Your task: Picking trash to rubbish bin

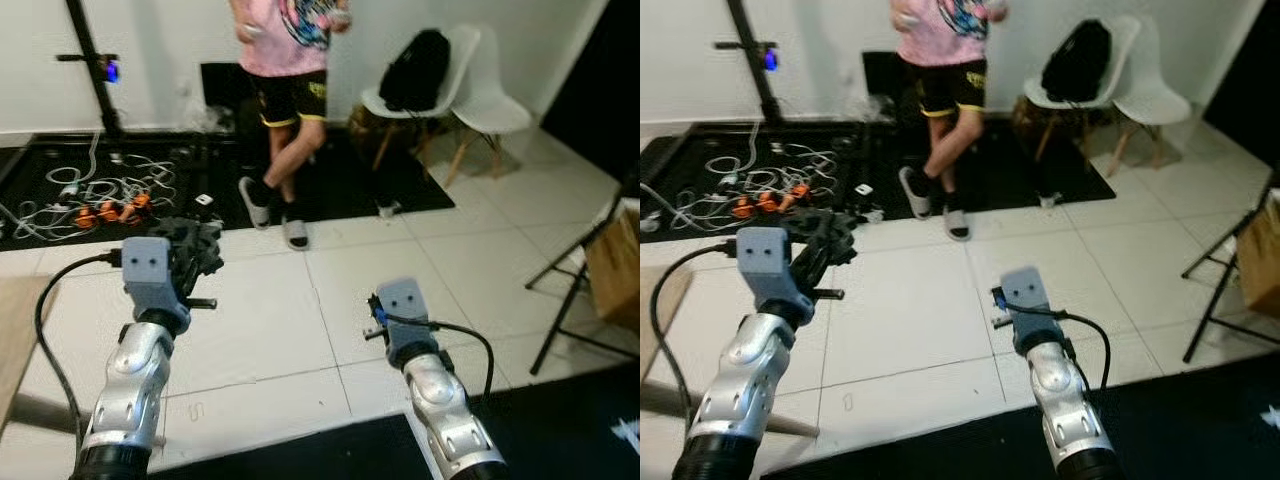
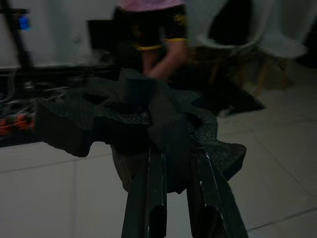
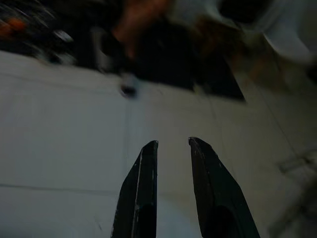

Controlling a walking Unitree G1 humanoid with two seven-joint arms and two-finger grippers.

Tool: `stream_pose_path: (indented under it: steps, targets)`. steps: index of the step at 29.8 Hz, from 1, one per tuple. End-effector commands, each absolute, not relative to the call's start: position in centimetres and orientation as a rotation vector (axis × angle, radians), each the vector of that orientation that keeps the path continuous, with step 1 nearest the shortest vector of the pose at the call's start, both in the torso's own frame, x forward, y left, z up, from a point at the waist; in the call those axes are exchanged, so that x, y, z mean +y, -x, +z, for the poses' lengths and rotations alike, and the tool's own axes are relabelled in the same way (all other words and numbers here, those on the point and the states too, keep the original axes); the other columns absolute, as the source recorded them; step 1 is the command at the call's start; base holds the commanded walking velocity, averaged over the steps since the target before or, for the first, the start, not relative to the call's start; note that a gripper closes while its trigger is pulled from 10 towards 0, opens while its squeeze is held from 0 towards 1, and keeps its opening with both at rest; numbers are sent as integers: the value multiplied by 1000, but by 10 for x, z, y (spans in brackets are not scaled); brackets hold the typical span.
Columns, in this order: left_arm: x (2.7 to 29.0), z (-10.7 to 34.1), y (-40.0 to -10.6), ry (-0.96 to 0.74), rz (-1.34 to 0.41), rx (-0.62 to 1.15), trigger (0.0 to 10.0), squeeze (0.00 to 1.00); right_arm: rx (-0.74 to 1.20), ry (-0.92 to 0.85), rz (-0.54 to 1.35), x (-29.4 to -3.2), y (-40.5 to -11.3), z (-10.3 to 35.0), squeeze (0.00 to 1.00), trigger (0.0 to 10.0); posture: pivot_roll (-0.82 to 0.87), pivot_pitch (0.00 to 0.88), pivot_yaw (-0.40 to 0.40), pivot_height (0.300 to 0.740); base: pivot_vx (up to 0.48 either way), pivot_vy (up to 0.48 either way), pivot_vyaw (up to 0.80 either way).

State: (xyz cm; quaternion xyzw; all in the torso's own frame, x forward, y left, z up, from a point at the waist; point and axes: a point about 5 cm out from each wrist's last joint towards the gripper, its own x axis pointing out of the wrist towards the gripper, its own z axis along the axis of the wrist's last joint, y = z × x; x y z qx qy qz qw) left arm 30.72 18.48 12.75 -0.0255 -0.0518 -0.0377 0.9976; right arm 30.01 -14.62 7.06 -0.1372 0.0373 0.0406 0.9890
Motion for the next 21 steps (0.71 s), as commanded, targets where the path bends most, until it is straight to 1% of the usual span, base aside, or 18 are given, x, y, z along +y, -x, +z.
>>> stream_pose_path:
  steps: [1, 4, 8, 17, 21]
  targets:
    - [182, 120, -304, 37, -87, -95, 10000, 0, 117, 235, 24, -157, -295, 61, 0, 10000, -25, 87, -7, 740, 0, 0, -800]
    - [184, 113, -302, 40, -71, -82, 10000, 0, 132, 215, -1, -163, -293, 59, 0, 10000, -28, 85, -2, 740, 0, 0, -800]
    - [186, 110, -301, 36, -63, -73, 10000, 0, 125, 220, 0, -164, -293, 60, 0, 10000, -31, 83, 0, 740, 0, 0, -800]
    - [185, 105, -310, -20, -20, -41, 10000, 0, 95, 210, 6, -158, -297, 64, 0, 10000, -39, 68, 11, 740, 0, 0, -800]
    - [182, 106, -314, -7, -29, -52, 10000, 0, 90, 203, 8, -156, -297, 65, 0, 10000, -38, 67, 11, 740, 0, 0, -800]
